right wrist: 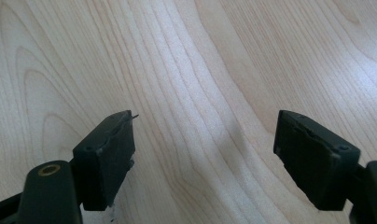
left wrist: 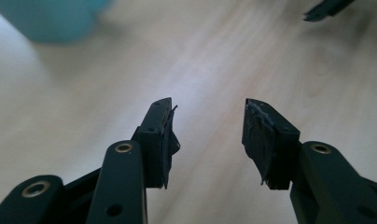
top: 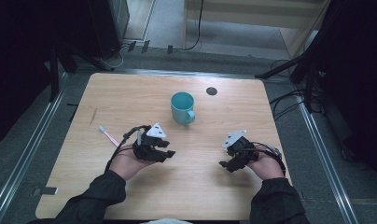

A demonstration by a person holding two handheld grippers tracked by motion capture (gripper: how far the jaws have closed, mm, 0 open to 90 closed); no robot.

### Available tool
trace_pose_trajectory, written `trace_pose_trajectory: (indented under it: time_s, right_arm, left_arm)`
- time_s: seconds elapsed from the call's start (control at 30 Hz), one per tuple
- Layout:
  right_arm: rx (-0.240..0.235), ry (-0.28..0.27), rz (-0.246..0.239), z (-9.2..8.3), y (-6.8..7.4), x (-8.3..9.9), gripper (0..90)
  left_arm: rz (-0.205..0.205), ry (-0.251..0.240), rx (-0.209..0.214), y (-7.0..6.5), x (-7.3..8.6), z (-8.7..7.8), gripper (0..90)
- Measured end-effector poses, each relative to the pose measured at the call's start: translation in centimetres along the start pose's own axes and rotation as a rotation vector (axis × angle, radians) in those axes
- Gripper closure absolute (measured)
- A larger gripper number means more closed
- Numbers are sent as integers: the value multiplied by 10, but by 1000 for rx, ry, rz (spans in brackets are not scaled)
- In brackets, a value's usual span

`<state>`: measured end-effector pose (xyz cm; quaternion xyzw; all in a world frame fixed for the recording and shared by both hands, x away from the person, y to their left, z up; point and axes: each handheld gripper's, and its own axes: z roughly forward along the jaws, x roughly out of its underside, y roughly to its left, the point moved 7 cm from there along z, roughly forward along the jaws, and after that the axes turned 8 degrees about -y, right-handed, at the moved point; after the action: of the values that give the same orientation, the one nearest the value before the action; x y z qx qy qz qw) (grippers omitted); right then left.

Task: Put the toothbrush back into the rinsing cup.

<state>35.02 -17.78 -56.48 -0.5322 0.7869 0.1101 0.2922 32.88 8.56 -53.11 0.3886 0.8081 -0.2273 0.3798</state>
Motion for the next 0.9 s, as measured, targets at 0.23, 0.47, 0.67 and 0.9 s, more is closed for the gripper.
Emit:
trace_pose_trajectory:
  time_s: [0.23, 0.47, 0.67, 0.9]
  right_arm:
    - [-7, 0, 3, 1, 1, 0, 205]
    - [-4, 7, -3, 0, 1, -1, 204]
    - [-4, 9, -5, 1, 2, -1, 204]
    - [-3, 10, -6, 0, 2, 0, 204]
  left_arm:
    - [-44, -7, -10, 19, 1, -14, 596]
    - [-87, 17, -50, 29, 7, -21, 521]
    - [-225, 102, -37, 41, 13, -21, 529]
    - [-252, 98, -39, 47, 11, -21, 283]
